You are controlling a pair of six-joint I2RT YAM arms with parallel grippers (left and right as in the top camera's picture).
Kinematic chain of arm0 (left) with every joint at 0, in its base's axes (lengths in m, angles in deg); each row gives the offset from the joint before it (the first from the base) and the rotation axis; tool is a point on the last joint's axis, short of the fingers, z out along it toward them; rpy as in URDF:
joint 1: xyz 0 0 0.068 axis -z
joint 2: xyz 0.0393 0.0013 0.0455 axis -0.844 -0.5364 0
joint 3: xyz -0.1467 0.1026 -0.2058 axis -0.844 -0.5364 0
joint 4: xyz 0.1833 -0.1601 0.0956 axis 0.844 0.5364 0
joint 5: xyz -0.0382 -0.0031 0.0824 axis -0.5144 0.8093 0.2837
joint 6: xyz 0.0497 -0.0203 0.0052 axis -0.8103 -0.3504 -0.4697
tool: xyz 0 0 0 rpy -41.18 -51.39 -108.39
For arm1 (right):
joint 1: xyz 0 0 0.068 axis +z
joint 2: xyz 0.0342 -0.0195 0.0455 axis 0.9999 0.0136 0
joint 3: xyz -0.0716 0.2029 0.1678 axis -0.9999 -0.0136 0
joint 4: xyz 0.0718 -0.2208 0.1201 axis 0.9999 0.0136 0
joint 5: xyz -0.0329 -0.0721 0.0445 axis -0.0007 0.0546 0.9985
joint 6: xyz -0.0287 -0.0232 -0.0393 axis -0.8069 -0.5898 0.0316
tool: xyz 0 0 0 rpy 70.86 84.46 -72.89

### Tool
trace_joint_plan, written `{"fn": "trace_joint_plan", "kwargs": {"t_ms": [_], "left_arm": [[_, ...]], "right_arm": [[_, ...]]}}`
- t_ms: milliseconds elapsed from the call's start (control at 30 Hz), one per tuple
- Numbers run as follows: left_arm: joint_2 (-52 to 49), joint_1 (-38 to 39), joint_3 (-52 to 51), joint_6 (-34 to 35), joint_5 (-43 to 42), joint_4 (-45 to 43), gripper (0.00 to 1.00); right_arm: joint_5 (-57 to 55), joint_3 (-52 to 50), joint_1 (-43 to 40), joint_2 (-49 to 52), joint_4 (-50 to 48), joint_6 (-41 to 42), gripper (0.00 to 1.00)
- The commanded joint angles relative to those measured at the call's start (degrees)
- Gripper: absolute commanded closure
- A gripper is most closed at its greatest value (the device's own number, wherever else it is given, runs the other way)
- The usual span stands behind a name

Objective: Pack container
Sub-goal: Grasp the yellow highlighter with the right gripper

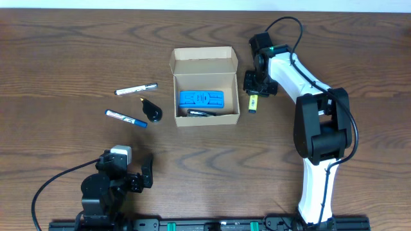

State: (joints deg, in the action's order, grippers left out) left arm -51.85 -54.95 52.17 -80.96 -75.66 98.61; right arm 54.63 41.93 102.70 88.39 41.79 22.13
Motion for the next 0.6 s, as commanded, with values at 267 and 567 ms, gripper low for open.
{"fn": "trace_joint_plan", "kwargs": {"t_ms": [267, 567], "left_arm": [[0.4, -0.3, -0.5, 0.3, 0.2, 0.0, 0.05], [0.4, -0.3, -0.5, 0.3, 0.2, 0.0, 0.05]], "right_arm": [[-0.6, 24.9, -0.6, -0.9, 17.6, -2.9, 0.99], [0.5, 41.6, 6.3, -0.9, 24.9, -9.9, 0.99]]}}
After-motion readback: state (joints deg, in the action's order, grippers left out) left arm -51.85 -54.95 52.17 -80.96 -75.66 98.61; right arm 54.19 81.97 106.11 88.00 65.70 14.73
